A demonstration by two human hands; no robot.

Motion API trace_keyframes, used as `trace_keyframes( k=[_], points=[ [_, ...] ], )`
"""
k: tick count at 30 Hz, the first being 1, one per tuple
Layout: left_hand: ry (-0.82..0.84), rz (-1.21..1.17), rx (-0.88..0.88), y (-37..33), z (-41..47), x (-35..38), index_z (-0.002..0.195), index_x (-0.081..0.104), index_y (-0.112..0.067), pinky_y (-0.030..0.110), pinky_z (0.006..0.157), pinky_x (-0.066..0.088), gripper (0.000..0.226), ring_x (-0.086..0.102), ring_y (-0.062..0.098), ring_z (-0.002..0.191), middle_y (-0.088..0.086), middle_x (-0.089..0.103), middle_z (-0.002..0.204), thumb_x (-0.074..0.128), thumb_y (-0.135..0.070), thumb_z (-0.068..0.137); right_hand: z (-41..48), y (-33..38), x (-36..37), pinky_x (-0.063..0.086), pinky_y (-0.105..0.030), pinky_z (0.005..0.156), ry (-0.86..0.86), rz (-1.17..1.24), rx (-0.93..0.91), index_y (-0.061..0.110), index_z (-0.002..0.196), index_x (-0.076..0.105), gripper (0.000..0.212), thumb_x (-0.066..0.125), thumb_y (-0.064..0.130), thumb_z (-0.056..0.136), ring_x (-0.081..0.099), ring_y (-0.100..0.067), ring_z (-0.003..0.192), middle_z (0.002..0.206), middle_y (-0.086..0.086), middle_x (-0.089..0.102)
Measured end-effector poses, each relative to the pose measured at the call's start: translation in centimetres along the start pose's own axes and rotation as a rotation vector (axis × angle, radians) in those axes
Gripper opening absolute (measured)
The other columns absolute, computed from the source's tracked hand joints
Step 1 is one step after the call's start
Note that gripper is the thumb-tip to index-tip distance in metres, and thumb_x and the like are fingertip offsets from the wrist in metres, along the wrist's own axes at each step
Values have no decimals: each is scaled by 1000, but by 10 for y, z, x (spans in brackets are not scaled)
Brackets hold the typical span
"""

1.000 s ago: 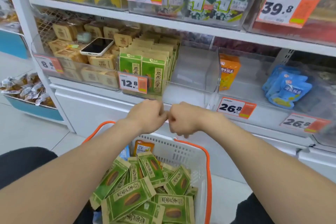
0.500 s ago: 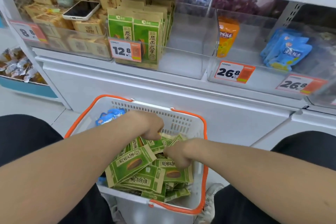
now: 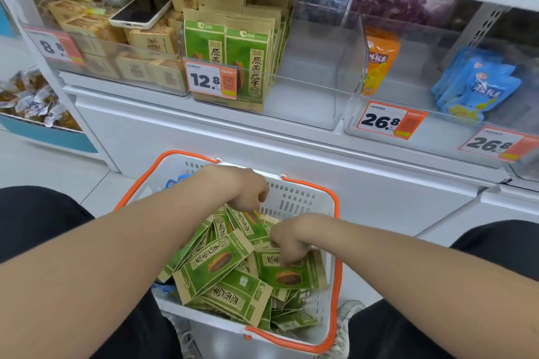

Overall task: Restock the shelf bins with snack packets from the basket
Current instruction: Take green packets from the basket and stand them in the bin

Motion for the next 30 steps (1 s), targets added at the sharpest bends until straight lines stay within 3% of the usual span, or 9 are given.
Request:
trace_keyframes(
  k=[4, 7, 11, 14, 19, 22, 25, 28, 30],
  points=[
    [-12, -43, -51, 9, -5, -13, 150, 48, -24, 32, 78, 46, 41, 56, 14, 81, 3, 57, 137, 43, -22, 109, -36, -25, -50, 42, -33, 59, -83, 29, 106, 7, 97, 59, 11, 50, 13, 99, 49, -22, 69, 85, -4, 52],
    [-142, -144, -131, 25, -11, -34, 142, 51, -8, 38, 91, 50, 42, 61, 31, 111, 15, 59, 140, 42, -35, 111, -65, -44, -88, 45, -33, 54, -247, 262, 130, 4, 92, 59, 13, 46, 8, 95, 56, -28, 70, 88, -16, 63],
    [-442, -607, -324, 57, -29, -65, 140, 36, -1, 42, 69, 59, 68, 70, 37, 92, 24, 64, 122, 36, -60, 106, -91, -62, -129, 55, -38, 58, -522, 787, 51, 3, 100, 63, 23, 43, 8, 89, 66, -31, 72, 86, -14, 66],
    [-657, -998, -376, 70, -46, -80, 121, 49, 4, 50, 55, 64, 81, 75, 37, 64, 21, 72, 93, 35, -73, 99, -102, -72, -154, 52, -38, 59, -695, 1079, -2, 0, 100, 69, 34, 44, 14, 81, 68, -32, 73, 89, -20, 72],
    [-1073, -1248, -383, 86, -80, -122, 138, 53, 0, 41, 100, 45, 70, 56, 36, 125, 17, 61, 134, 30, -59, 107, -130, -74, -194, 59, -47, 87, -1018, 1284, -35, 12, 114, 59, 44, 45, 37, 80, 68, -35, 101, 108, -12, 68],
    [-1415, -1175, -202, 88, -105, -151, 100, 65, -8, 45, 88, 49, 48, 63, 31, 100, 5, 69, 98, 31, -40, 111, -169, -71, -219, 52, -46, 97, -1270, 1302, -78, 17, 122, 48, 29, 48, 32, 98, 62, -26, 110, 116, -1, 63],
    [-1527, -1138, -118, 95, -112, -160, 86, 64, -10, 49, 78, 53, 46, 64, 25, 81, 2, 68, 81, 35, -36, 110, -196, -63, -243, 52, -39, 94, -1405, 1151, -192, 20, 125, 45, 35, 63, 26, 95, 62, -18, 110, 107, 14, 61],
    [-1538, -1154, -202, 108, -117, -167, 89, 66, -14, 39, 75, 47, 41, 62, 19, 84, -2, 67, 85, 36, -31, 111, -209, -69, -260, 51, -39, 91, -1497, 1020, -161, 24, 123, 45, 39, 69, 21, 93, 62, -21, 111, 110, 12, 66],
    [-1535, -1214, -294, 125, -116, -165, 105, 68, -22, 39, 94, 48, 34, 61, 21, 107, 1, 67, 110, 35, -26, 110, -221, -76, -270, 50, -40, 94, -1615, 1039, -186, 25, 120, 46, 37, 69, 17, 93, 61, -21, 112, 109, 15, 66]
  ],
)
Point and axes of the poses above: each hand's wrist, its own z-axis towards the middle knuckle, its own x-axis out of the palm, y = z × x, the point moved 9 cm from there along z, towards the middle knuckle
